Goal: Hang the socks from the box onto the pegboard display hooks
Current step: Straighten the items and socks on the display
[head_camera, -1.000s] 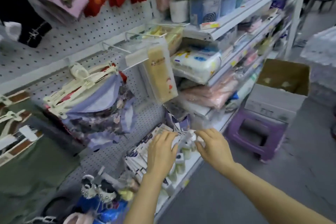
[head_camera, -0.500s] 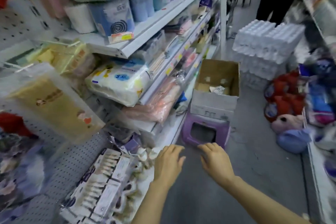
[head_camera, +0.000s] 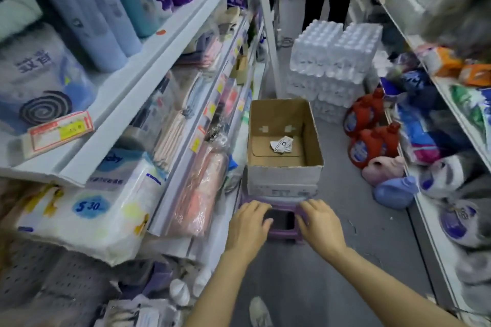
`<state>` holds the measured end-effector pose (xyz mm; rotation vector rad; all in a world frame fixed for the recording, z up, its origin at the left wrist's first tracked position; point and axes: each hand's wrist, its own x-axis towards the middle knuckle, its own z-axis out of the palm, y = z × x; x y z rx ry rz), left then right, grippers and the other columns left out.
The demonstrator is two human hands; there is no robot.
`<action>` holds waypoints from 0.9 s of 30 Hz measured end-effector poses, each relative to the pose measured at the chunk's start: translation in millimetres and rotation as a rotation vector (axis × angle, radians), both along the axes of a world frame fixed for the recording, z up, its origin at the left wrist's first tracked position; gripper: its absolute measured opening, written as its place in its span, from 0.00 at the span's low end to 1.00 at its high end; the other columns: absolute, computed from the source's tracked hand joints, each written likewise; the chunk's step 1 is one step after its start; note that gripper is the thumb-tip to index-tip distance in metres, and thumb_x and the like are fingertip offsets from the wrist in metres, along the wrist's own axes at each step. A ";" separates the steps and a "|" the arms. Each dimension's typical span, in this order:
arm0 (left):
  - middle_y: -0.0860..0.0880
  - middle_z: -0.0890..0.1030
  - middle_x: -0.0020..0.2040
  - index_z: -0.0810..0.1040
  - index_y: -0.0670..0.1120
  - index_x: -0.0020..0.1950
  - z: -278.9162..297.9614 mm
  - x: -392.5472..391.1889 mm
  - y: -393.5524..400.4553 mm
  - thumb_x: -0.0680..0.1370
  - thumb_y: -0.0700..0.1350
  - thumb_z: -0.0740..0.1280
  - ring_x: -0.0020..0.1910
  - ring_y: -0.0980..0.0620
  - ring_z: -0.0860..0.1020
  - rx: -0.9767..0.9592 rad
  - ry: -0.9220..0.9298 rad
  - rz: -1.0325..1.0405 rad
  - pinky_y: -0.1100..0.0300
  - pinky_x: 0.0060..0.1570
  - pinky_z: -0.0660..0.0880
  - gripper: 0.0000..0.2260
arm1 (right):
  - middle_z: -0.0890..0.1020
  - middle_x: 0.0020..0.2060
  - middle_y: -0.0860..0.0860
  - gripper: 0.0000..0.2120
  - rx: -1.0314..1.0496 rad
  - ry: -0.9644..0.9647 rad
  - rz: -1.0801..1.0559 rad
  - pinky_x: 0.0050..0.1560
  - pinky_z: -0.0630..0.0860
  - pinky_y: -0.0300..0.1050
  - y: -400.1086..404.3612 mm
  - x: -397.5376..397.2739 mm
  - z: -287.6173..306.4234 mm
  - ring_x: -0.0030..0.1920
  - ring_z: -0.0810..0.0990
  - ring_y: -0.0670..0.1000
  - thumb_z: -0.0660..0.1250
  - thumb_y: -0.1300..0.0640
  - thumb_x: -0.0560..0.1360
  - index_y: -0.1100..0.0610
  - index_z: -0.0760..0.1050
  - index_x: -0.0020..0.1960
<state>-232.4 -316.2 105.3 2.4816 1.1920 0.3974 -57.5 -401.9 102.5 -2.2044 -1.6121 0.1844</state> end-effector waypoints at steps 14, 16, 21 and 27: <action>0.53 0.78 0.60 0.77 0.50 0.64 -14.2 145.1 204.9 0.80 0.48 0.66 0.60 0.51 0.75 -0.076 0.092 -0.062 0.58 0.56 0.69 0.12 | 0.82 0.40 0.52 0.11 0.012 -0.053 -0.047 0.38 0.78 0.48 168.9 104.2 -12.2 0.41 0.80 0.56 0.74 0.61 0.68 0.57 0.82 0.50; 0.52 0.79 0.60 0.78 0.50 0.64 -28.9 167.4 231.7 0.80 0.48 0.65 0.60 0.50 0.75 -0.102 0.138 -0.043 0.57 0.58 0.70 0.13 | 0.82 0.40 0.52 0.10 0.012 -0.045 -0.029 0.37 0.78 0.49 193.1 120.0 -20.2 0.40 0.79 0.56 0.73 0.61 0.67 0.57 0.82 0.48; 0.49 0.79 0.61 0.78 0.50 0.63 -81.0 210.1 286.3 0.80 0.49 0.65 0.61 0.47 0.75 -0.214 0.276 0.048 0.54 0.57 0.73 0.13 | 0.82 0.40 0.52 0.09 -0.022 -0.024 -0.013 0.36 0.78 0.49 236.1 152.7 -42.3 0.40 0.79 0.56 0.73 0.62 0.68 0.57 0.81 0.48; 0.45 0.77 0.63 0.76 0.47 0.66 -150.2 255.7 341.2 0.81 0.46 0.61 0.63 0.41 0.75 -0.362 0.410 0.081 0.50 0.59 0.73 0.14 | 0.82 0.43 0.53 0.11 -0.074 -0.023 -0.016 0.37 0.79 0.49 263.4 170.4 -74.9 0.42 0.80 0.56 0.74 0.63 0.68 0.58 0.82 0.51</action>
